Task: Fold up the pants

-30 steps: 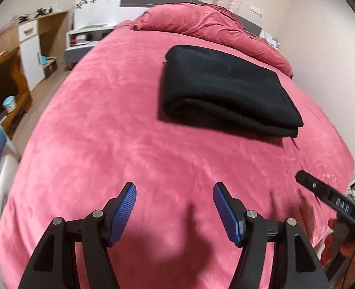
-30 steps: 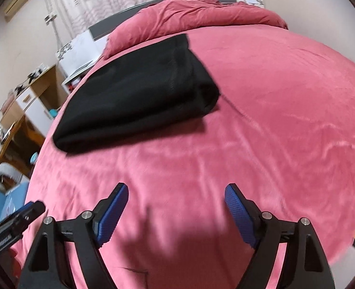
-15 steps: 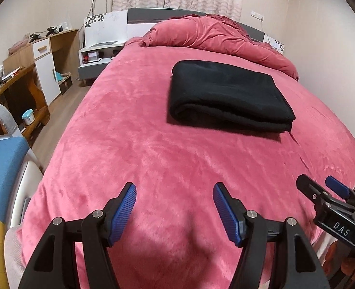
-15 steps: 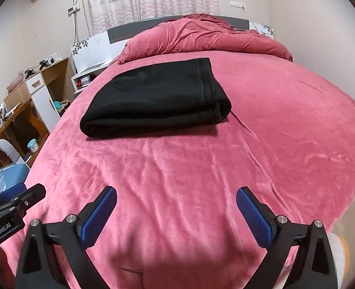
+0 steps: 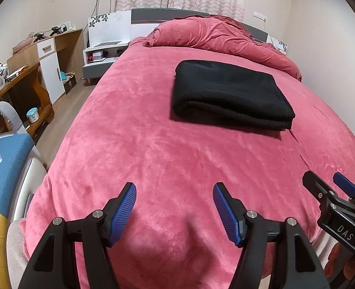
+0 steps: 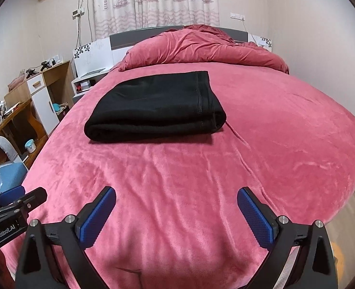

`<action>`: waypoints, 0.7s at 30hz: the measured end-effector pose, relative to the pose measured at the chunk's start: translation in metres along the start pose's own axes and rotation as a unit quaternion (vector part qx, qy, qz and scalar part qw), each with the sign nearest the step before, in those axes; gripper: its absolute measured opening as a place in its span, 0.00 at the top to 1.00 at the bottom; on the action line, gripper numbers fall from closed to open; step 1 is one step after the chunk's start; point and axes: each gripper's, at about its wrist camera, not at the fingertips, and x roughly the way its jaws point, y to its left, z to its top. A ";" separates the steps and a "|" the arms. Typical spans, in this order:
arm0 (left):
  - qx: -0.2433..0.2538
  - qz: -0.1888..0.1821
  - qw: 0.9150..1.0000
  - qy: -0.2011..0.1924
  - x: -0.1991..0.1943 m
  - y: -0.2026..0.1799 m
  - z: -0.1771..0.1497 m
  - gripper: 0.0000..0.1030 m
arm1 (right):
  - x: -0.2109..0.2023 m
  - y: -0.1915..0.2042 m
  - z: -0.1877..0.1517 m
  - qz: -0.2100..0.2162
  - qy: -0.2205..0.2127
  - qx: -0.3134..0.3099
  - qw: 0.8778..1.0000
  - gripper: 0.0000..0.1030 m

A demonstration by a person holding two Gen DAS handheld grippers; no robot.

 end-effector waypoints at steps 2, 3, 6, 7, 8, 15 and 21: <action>0.003 0.009 1.000 -0.001 0.000 -0.001 -0.001 0.34 | 0.002 -0.001 -0.001 -0.001 0.003 0.001 1.000 0.02; 0.008 0.019 1.000 -0.003 0.000 -0.003 -0.002 0.34 | 0.002 -0.002 -0.001 -0.001 0.005 0.002 1.000 0.02; 0.014 0.018 1.000 -0.004 -0.001 -0.004 -0.003 0.34 | 0.004 -0.003 -0.002 -0.002 0.008 0.004 1.000 0.02; 0.013 0.016 1.000 -0.003 -0.001 -0.003 -0.003 0.34 | 0.004 -0.004 -0.002 -0.002 0.009 0.004 1.000 0.02; 0.011 0.013 1.000 -0.001 0.000 -0.003 -0.003 0.34 | 0.004 -0.004 -0.002 -0.003 0.009 0.005 1.000 0.02; 0.007 0.006 1.000 0.007 0.002 -0.003 -0.004 0.34 | 0.006 -0.004 -0.004 -0.002 0.016 0.004 1.000 0.01; 0.007 0.004 1.000 0.007 0.001 -0.004 -0.004 0.34 | 0.005 -0.003 -0.005 -0.001 0.015 0.006 1.000 0.01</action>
